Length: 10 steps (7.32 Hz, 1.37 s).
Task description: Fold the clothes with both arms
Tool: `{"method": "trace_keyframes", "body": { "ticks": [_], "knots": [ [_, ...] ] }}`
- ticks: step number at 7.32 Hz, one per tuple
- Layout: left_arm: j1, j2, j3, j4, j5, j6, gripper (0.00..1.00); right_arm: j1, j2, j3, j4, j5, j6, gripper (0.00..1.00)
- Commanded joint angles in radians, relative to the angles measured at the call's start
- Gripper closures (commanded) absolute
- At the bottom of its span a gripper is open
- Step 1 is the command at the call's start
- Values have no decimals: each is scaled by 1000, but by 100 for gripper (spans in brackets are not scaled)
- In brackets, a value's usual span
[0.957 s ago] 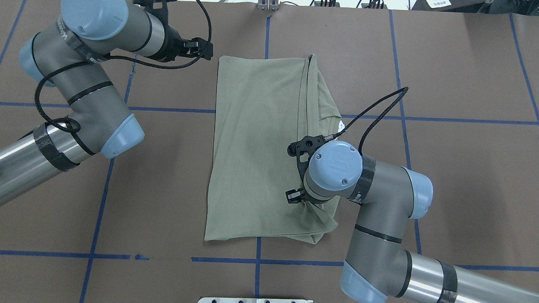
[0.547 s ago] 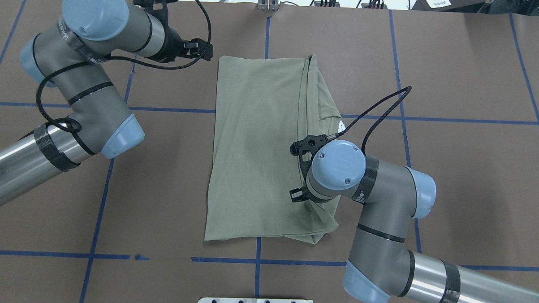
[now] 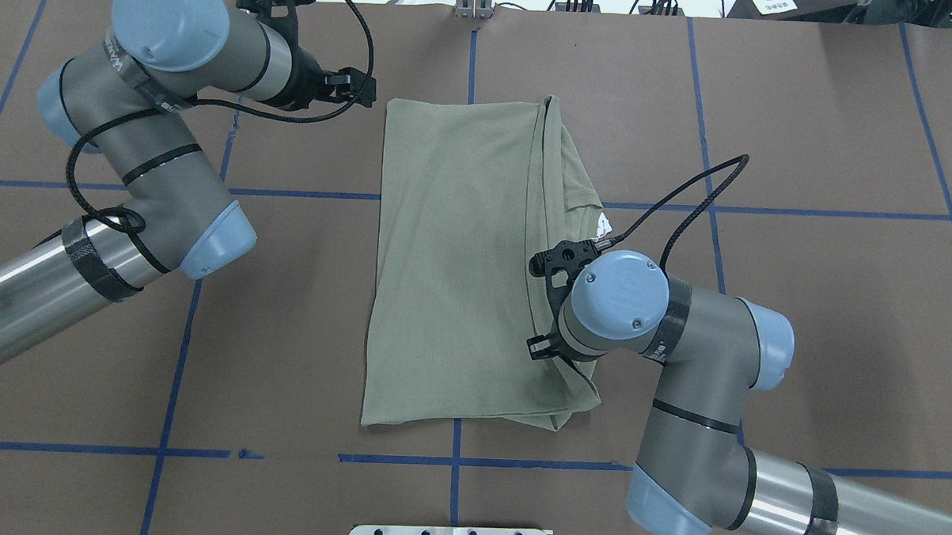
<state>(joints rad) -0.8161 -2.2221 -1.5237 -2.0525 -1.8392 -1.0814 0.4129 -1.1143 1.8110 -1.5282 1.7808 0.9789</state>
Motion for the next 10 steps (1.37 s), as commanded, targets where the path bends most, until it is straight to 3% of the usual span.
{"method": "trace_keyframes", "body": {
  "ticks": [1,2,3,4,7,9,10],
  "knots": [
    [0,-2,5,0,0,0,0,10,-74,51,0,5,-2,100],
    [0,-4,5,0,0,0,0,9,-114,60,0,-4,0,100],
    [0,-4,5,0,0,0,0,6,-105,60,0,-4,10,23],
    [0,-4,7,0,0,3,0,7,-101,68,0,-4,15,0],
    [0,-4,7,0,0,3,0,35,-24,64,-3,-4,-2,0],
    [0,-2,14,-2,0,3,0,35,100,-88,0,-6,1,1],
    [0,-1,14,-2,0,3,0,35,102,-93,0,-6,0,15]
  ]
}}
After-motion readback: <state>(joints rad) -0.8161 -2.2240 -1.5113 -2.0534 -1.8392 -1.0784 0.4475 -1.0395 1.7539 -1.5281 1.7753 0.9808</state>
